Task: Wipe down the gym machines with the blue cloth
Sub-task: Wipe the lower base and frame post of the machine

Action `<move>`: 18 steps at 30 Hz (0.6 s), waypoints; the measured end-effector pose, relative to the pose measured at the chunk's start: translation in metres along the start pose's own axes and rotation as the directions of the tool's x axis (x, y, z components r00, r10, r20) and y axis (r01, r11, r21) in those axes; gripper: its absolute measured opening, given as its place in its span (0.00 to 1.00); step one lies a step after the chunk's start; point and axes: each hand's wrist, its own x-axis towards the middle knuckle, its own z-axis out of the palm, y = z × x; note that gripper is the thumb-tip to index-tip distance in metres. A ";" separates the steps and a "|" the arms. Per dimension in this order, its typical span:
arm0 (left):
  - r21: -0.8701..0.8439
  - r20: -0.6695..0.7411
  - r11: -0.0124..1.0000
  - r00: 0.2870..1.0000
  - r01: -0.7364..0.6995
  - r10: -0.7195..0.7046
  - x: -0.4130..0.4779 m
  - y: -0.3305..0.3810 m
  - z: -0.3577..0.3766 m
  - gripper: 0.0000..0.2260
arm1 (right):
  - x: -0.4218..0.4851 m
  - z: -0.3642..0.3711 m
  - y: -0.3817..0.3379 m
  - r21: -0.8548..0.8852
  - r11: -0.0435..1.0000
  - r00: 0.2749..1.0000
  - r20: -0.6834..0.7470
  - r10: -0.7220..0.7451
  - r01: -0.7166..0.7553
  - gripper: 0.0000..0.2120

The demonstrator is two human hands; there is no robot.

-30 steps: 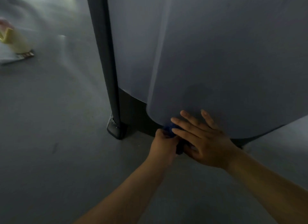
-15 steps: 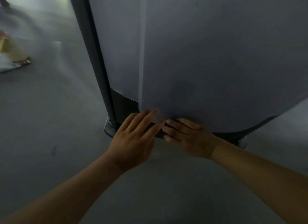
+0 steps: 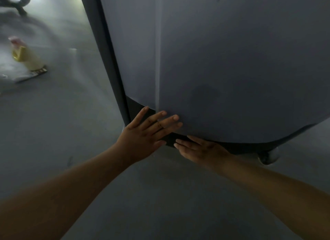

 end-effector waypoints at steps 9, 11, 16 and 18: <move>0.010 -0.096 1.000 0.995 0.000 0.001 -0.008 -0.014 0.011 0.37 | 0.018 0.005 -0.008 0.091 0.993 0.994 -0.074 0.086 -0.079 0.25; 0.006 -0.076 1.000 0.997 -0.013 0.013 -0.010 -0.012 0.011 0.37 | 0.032 0.009 -0.029 0.127 0.988 0.995 -0.040 0.093 -0.088 0.22; 0.004 -0.057 1.000 0.998 -0.017 0.018 -0.014 -0.016 0.016 0.38 | 0.062 -0.020 0.003 0.153 0.967 0.930 -0.279 0.240 -0.203 0.20; 0.003 -0.063 1.000 0.998 -0.021 0.021 -0.012 -0.017 0.017 0.37 | 0.061 -0.012 0.007 0.060 0.985 0.944 -0.280 0.174 -0.164 0.21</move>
